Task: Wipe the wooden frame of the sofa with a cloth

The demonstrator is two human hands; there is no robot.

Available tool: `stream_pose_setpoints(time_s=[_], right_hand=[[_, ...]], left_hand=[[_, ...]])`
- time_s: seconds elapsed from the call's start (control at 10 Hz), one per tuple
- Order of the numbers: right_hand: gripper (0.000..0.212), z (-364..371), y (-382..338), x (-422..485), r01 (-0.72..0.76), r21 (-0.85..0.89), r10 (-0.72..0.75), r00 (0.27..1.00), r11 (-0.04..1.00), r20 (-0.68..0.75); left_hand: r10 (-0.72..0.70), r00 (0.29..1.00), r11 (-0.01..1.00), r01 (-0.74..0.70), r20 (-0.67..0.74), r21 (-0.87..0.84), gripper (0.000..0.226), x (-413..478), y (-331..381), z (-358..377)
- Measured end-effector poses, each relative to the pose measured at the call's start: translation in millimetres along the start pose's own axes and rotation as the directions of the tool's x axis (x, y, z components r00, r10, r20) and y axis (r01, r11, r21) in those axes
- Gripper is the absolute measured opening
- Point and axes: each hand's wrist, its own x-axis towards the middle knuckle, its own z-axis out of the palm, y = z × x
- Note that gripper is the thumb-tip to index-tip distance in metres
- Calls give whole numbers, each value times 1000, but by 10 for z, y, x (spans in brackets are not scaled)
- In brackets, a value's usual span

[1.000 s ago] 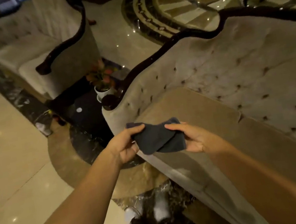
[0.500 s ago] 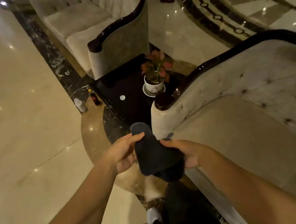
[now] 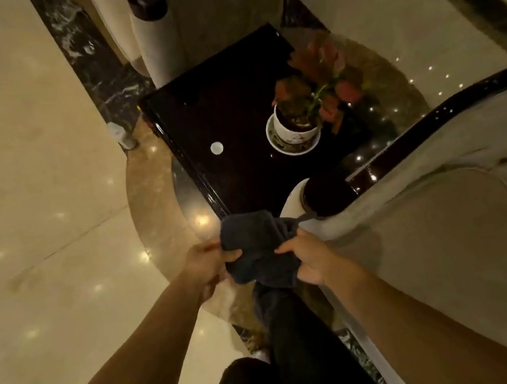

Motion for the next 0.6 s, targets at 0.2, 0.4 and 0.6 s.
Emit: stream_pose_setpoints(time_s=[0.2, 0.4, 0.6], right_hand=[[63, 321, -320, 1344, 26, -184, -80, 953, 983, -293], [59, 274, -307, 2232, 213, -528, -436, 832, 822, -343], [70, 193, -299, 2202, 124, -798, -536, 799, 590, -272]], left_hand=[[80, 984, 996, -86, -157, -30, 33, 1428, 237, 111], [225, 967, 974, -221, -122, 45, 43, 2484, 207, 185], [127, 989, 966, -107, -72, 235, 64, 2634, 153, 57]])
